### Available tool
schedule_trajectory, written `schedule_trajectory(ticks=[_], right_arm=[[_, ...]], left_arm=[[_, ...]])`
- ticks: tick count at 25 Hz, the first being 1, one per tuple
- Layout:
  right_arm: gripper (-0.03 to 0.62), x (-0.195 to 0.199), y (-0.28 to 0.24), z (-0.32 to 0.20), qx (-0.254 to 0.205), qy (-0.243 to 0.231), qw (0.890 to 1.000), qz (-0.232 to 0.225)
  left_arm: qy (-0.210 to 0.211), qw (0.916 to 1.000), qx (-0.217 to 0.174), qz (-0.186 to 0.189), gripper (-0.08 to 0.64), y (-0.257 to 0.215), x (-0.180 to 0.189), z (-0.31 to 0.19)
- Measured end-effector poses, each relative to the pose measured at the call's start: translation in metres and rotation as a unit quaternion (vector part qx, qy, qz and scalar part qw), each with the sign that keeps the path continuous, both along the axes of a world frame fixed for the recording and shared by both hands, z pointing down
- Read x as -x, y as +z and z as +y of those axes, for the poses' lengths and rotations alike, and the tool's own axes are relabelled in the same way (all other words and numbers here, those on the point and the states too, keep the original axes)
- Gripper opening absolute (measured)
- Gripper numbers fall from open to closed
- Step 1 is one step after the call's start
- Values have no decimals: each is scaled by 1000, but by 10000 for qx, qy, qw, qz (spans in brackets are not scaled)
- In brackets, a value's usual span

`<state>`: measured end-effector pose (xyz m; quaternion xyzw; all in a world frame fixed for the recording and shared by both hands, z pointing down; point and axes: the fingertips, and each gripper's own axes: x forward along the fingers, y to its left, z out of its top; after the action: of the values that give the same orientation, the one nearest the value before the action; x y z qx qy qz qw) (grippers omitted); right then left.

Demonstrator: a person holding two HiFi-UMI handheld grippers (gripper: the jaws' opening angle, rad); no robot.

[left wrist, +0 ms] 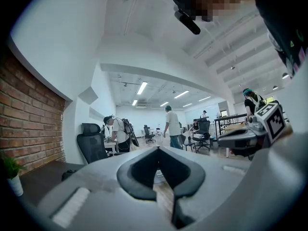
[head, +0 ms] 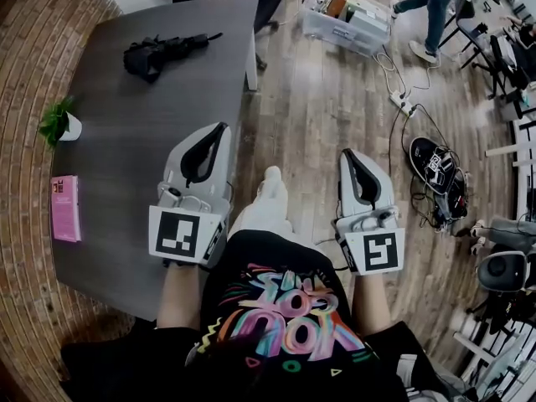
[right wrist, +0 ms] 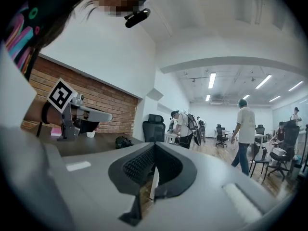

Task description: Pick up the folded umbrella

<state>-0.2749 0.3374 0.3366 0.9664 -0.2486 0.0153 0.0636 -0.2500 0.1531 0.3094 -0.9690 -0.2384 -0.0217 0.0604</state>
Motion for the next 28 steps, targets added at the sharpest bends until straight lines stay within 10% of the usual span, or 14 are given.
schedule_trajectory(ticks=[28], right_arm=[[0, -270, -10, -56, 368, -709, 9967, -161]], left_arm=[[-680, 9964, 472, 160, 2, -4, -258, -57]])
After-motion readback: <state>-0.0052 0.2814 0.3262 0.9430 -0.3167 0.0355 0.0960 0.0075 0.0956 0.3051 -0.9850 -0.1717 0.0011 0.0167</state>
